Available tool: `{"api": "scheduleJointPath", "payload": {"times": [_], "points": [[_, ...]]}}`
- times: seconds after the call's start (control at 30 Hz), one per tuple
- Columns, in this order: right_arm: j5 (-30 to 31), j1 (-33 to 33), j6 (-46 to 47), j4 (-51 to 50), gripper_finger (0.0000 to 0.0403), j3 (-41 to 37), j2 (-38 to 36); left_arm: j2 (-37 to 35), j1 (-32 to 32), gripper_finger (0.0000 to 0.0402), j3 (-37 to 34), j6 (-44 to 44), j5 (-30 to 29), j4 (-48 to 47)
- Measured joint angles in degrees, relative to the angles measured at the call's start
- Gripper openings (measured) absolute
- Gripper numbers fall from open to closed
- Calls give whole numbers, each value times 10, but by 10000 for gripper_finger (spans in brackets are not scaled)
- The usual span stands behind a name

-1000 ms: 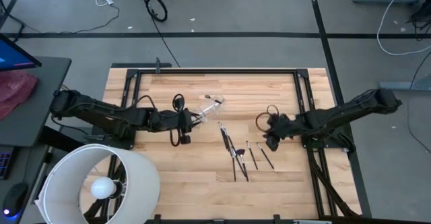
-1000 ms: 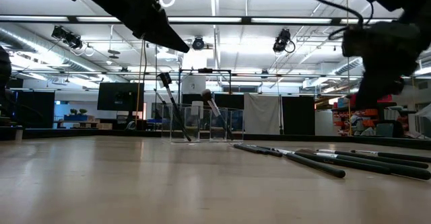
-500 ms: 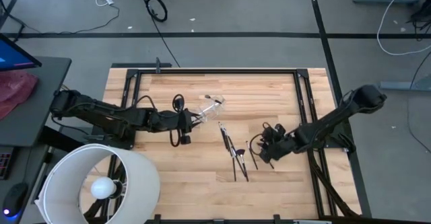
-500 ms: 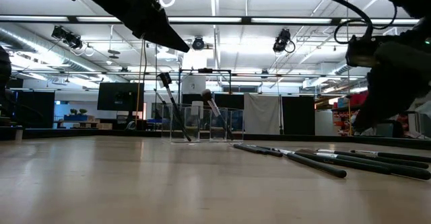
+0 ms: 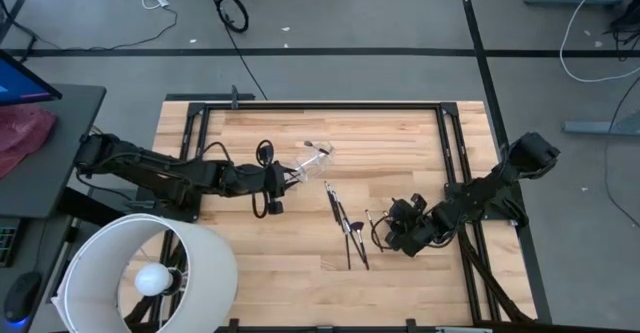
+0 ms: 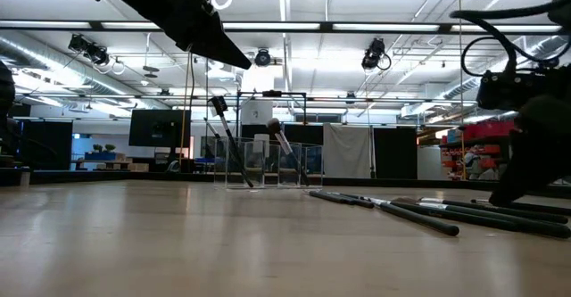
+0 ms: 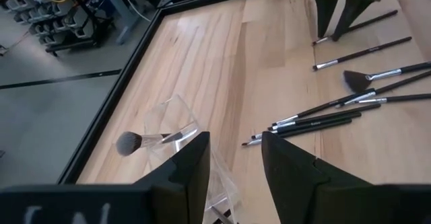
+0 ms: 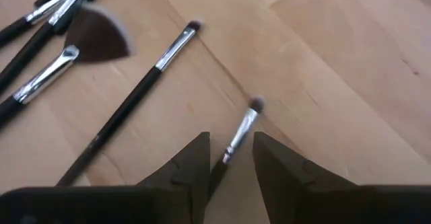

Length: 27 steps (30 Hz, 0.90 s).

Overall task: Put items in baskets/containers
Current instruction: Put the black eyeshadow brush into the transparent organizer

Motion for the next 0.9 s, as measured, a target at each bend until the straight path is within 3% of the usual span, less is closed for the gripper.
{"api": "scheduleJointPath", "payload": {"times": [0.23, 0.33, 0.5, 0.7, 0.9], "points": [[43, 11, 88, -1, 114, 2, 46, 0, 0, 138, 0, -3, 0, -1], [77, 17, 124, 5, 93, 2, 70, 0, 0, 138, 0, -3, 0, -1], [123, 29, 125, 30, 16, 2, 107, 0, 0, 138, 0, -6, 0, -1], [163, 39, 135, 38, 10, 0, 122, 0, 0, 138, 0, -14, 0, -1], [218, -17, 49, 92, 5, -6, 127, 0, 0, 138, 0, -55, 2, 8]]}}
